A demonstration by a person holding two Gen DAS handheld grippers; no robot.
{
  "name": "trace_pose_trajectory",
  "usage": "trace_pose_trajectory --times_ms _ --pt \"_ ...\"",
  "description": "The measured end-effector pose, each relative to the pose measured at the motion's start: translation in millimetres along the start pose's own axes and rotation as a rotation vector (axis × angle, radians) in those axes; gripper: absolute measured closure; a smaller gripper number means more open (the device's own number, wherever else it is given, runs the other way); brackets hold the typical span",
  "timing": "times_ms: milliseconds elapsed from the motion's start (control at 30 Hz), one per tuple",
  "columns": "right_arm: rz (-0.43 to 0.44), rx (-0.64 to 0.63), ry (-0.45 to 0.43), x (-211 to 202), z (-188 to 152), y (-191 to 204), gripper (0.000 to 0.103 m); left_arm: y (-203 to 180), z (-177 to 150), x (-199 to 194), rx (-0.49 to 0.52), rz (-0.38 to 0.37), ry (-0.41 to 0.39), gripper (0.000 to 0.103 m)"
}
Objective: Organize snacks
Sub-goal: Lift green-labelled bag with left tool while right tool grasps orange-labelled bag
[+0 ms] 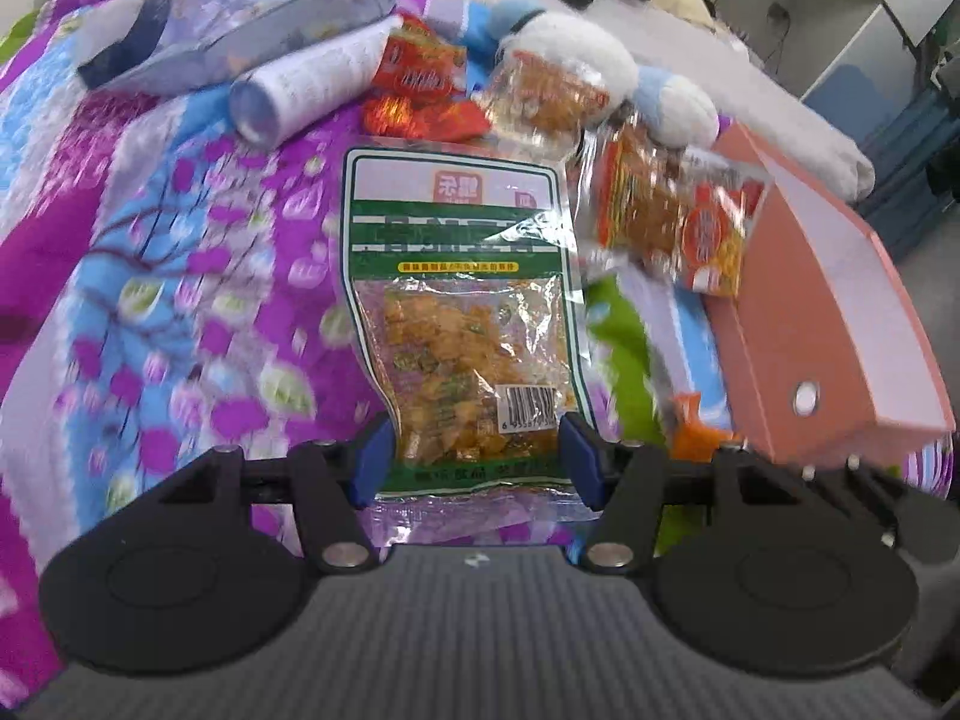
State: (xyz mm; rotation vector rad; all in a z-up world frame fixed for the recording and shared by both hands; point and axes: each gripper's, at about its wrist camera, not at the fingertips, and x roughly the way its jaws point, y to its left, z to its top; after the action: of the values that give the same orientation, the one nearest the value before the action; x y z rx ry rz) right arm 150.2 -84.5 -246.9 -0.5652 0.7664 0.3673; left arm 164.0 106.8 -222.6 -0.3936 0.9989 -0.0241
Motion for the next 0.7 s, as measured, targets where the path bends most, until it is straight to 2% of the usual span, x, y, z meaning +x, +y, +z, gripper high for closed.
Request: trace_pose_trajectory --times_ms 233,400,467,500,533,633,700 --pt "0.066 0.041 0.006 -9.7 -8.4 1.4 0.070 7.7 -35.6 -8.0 -0.022 0.018 0.060 0.038" --pt "0.114 0.103 0.007 -15.0 -13.6 -3.1 0.069 8.5 -45.4 -11.6 -0.017 0.032 0.075 0.037" --pt "0.165 0.167 0.002 -16.9 -15.9 -9.8 0.055 9.8 -46.3 -11.7 -0.024 0.028 0.082 0.033" --pt "0.194 0.203 0.009 -16.8 -17.0 -13.4 0.039 11.0 -47.2 -12.7 -0.031 0.020 0.077 0.031" --pt "0.227 0.247 0.018 -16.4 -18.9 -18.3 0.028 12.6 -48.2 -13.9 -0.041 0.016 0.070 0.027" --pt "0.273 0.324 0.028 -16.7 -24.3 -28.6 0.024 11.4 -51.0 -20.7 -0.038 0.032 0.029 0.016" --pt "0.299 0.359 0.025 -16.7 -27.4 -35.1 0.025 10.9 -52.3 -23.2 -0.043 0.037 0.009 0.014"
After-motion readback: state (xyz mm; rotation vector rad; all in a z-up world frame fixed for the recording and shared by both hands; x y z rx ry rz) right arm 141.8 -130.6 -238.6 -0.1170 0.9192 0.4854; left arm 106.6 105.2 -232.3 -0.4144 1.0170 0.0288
